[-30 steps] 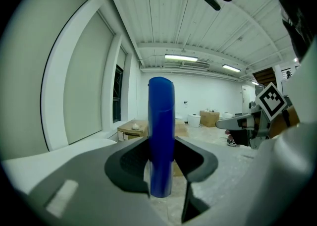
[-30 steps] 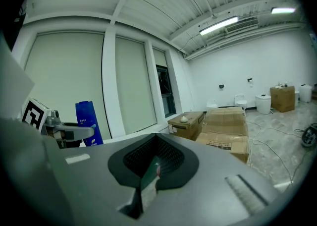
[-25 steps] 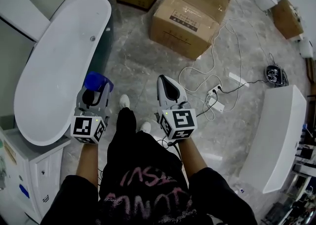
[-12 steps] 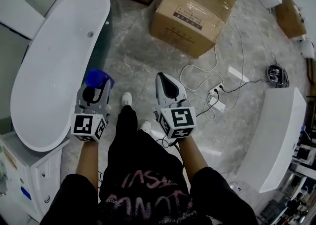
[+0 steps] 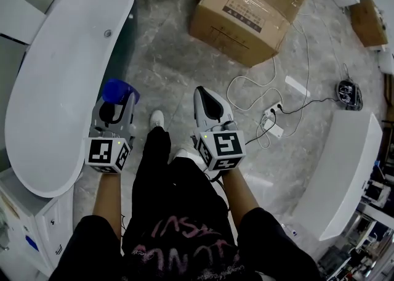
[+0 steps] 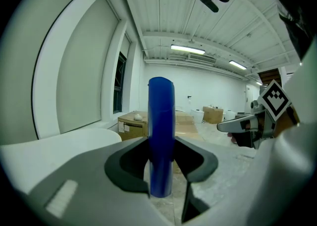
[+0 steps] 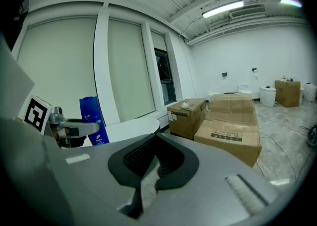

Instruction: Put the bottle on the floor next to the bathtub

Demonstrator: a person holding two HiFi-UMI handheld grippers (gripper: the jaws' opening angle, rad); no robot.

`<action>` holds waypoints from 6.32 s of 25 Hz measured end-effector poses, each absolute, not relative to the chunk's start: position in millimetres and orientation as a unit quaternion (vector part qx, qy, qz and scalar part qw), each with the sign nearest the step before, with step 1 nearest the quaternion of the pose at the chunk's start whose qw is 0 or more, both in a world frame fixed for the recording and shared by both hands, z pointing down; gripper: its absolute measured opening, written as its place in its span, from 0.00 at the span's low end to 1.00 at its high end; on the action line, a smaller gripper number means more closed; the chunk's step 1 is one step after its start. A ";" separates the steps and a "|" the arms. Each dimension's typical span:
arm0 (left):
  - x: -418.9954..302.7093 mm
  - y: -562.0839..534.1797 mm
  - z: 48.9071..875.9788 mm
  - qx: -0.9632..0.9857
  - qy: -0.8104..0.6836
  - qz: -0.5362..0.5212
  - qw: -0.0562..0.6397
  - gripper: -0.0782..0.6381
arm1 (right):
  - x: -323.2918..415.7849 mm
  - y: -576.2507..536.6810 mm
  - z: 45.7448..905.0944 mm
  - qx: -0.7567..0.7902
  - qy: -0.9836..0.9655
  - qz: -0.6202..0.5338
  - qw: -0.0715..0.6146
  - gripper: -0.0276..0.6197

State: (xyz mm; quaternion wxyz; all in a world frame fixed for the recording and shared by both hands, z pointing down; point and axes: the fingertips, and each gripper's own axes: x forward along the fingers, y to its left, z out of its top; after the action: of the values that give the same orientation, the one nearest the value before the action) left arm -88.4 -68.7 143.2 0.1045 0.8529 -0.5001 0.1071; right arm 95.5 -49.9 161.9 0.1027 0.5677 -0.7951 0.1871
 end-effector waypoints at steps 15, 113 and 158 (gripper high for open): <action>-101.8 -108.5 258.2 0.849 -0.504 0.111 0.114 0.33 | 72.7 -89.8 279.6 0.561 -0.793 0.211 0.108 0.08; -144.6 -165.9 877.7 0.841 -0.507 0.164 0.098 0.33 | -12.0 -127.5 872.4 0.504 -0.771 0.326 0.211 0.08; -169.6 -120.1 808.2 0.834 -0.516 0.180 0.071 0.31 | -29.3 -127.8 811.0 0.501 -0.794 0.312 0.146 0.08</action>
State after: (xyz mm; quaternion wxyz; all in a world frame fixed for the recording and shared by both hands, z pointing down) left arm -169.6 -120.1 808.2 0.0707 0.8342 -0.5164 0.1802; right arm -29.3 -127.8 811.0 0.1461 0.5015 -0.7938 0.3116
